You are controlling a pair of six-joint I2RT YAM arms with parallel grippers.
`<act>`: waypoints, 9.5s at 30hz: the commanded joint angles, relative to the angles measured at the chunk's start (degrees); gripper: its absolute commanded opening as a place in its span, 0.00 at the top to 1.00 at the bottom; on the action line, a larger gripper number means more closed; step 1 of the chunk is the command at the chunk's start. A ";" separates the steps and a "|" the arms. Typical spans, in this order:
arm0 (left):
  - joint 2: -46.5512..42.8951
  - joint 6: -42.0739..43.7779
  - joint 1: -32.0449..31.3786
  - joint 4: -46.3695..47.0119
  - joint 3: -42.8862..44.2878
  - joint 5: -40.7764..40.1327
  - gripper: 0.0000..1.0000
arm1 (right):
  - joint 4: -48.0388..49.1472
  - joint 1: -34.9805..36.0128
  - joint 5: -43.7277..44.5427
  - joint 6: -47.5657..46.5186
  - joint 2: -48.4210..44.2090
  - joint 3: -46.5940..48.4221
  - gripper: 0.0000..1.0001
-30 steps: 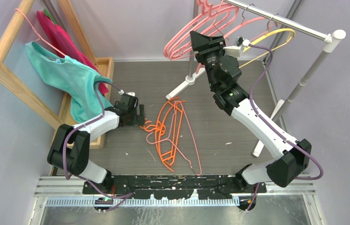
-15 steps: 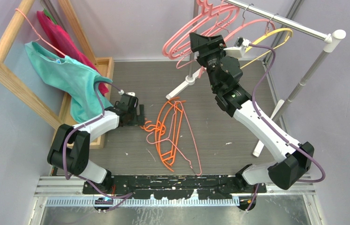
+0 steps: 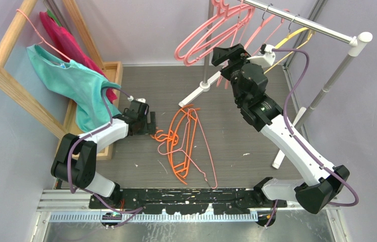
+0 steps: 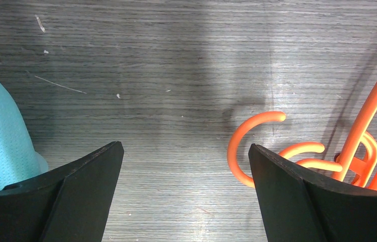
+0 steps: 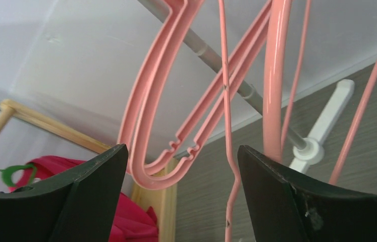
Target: Organize the hangers
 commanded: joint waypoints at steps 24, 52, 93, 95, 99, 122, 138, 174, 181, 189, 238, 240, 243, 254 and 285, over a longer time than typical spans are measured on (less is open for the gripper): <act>0.35 1.15 -0.21 1.05 2.02 -0.57 0.02 | -1.93 -0.14 8.10 -16.18 -1.53 5.60 0.14; 1.95 1.50 -0.17 1.23 2.03 -0.39 0.02 | 46.83 -0.29 11.58 -59.23 13.61 4.42 0.09; 4.02 1.77 -0.17 -0.05 3.41 -0.35 0.02 | 54.75 -17.24 18.67 -60.98 14.31 2.75 0.00; 4.02 1.72 -0.17 -0.06 3.40 -0.31 0.02 | 54.52 -18.09 20.92 -60.37 13.62 2.07 0.00; 3.91 1.77 -0.17 -0.02 3.36 -0.28 0.02 | 53.71 -19.40 24.06 -59.77 12.26 0.98 0.00; 3.74 1.47 -0.17 0.64 2.78 0.40 0.02 | 35.32 -21.24 15.40 -49.44 -2.51 -6.01 0.03; 3.22 1.37 -0.18 0.63 2.54 0.61 0.02 | 32.51 -21.29 -7.19 -47.36 -16.98 -12.98 0.04; 3.84 1.23 -0.17 0.28 3.60 0.75 0.02 | -6.55 28.88 -15.35 -39.24 -5.78 -25.71 0.18; 3.14 1.24 -0.19 -0.01 3.23 0.13 0.02 | -9.00 28.95 -18.59 -33.47 -7.36 -38.71 0.21; 3.52 1.23 -0.17 -0.14 3.40 0.35 0.02 | -6.58 28.95 -25.11 -29.79 -5.82 -44.76 0.24; 3.07 0.66 -0.17 0.15 2.98 -0.98 0.02 | -6.62 28.97 -36.18 -21.42 -31.27 -28.90 0.99; 3.44 0.78 -0.17 0.12 2.99 -0.93 0.02 | -5.37 28.95 -33.45 -22.00 -33.81 -28.73 0.99; 3.58 0.80 -0.17 0.16 3.03 -0.93 0.02 | -5.43 29.01 -26.26 -23.24 -37.09 -29.05 0.99; 4.10 0.80 -0.17 0.43 3.36 -0.07 0.02 | -7.07 29.00 -0.03 -26.15 -36.98 -26.36 0.99; 2.39 0.98 -0.17 1.44 2.16 -0.09 0.02 | 11.69 -4.32 -28.61 -13.22 -14.39 -12.93 0.99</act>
